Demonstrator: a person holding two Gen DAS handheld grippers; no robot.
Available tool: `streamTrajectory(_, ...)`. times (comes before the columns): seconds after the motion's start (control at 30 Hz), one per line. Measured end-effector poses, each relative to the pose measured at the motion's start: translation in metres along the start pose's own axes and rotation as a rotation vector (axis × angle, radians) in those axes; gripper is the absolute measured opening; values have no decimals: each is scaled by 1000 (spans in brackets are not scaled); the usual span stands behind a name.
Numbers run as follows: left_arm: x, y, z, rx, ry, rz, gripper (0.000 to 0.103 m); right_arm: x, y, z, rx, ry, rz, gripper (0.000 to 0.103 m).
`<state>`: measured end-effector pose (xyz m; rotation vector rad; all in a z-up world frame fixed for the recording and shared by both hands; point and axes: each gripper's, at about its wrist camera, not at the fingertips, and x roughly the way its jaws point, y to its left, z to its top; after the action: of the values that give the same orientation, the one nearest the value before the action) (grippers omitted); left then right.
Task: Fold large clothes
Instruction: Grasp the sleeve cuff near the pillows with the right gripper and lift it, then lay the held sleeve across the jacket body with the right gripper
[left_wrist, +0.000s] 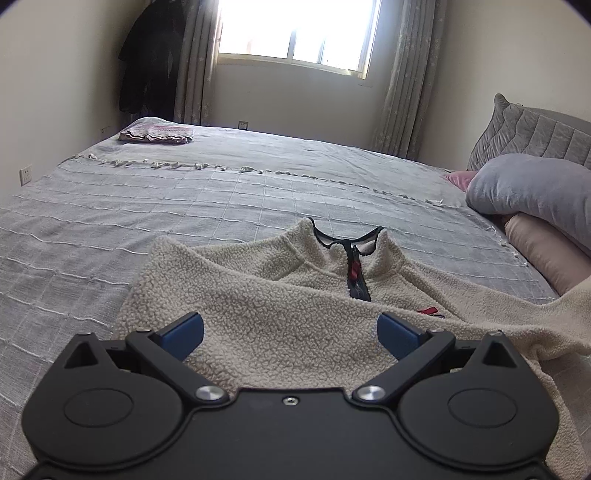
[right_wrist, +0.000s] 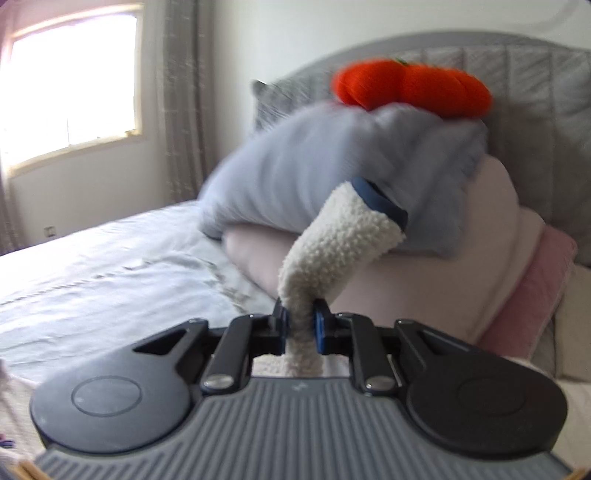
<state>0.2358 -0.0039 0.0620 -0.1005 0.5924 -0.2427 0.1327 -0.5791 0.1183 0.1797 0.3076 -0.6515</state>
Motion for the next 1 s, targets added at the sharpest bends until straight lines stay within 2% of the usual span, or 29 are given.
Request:
streamTrajectory(0.1,-3,3,5,-7,-3,-15,101,-27,46,16,-68,-32,99,13)
streamTrajectory(0.23,-11,11,8,-38,-21,-31,101,-57,107,22,-131,-30,229,13)
streamTrajectory(0.47,-20,30,4,-126,-25,-48,101,-100,224,-2,-216,21,481,13)
streamTrajectory(0.63,-21,41,-5,-136,-32,-53,101,-109,290,-44,-233,124,630,13)
streamTrajectory(0.77,-16,53,-16,-149,-43,-67,101,-100,331,-99,-194,289,733,13)
streamTrajectory(0.9,-12,65,-18,-200,-62,-88,101,-97,363,-163,-210,431,738,13)
streamTrajectory(1.0,-9,69,-18,-222,-58,-134,101,-88,362,-192,-180,508,758,25)
